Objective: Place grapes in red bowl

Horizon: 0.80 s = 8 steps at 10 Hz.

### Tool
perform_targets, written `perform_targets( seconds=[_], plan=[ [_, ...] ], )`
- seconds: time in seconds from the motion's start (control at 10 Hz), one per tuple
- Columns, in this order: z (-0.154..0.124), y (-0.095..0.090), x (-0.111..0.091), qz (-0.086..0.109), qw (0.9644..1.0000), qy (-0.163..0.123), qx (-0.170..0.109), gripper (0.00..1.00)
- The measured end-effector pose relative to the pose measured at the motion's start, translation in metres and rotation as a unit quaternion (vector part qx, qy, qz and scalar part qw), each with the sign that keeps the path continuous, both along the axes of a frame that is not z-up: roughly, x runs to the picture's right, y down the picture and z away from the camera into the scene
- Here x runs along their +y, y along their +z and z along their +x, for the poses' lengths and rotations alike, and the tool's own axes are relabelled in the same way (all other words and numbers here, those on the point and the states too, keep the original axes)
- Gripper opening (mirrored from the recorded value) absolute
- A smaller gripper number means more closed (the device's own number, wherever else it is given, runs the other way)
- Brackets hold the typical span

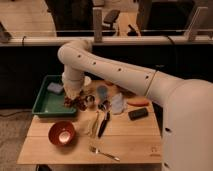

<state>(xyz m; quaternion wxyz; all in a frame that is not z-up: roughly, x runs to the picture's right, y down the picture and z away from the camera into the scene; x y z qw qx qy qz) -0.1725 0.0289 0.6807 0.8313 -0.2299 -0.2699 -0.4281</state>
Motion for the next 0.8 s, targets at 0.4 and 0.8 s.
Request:
perform_targets(
  seconds=[0.4, 0.8],
  plan=[
    [-0.028, -0.011, 0.022, -0.003, 0.9995, -0.028, -0.018, 0.0],
    [-0.047, -0.017, 0.038, 0.001, 0.9988, -0.048, -0.014, 0.0]
  ],
)
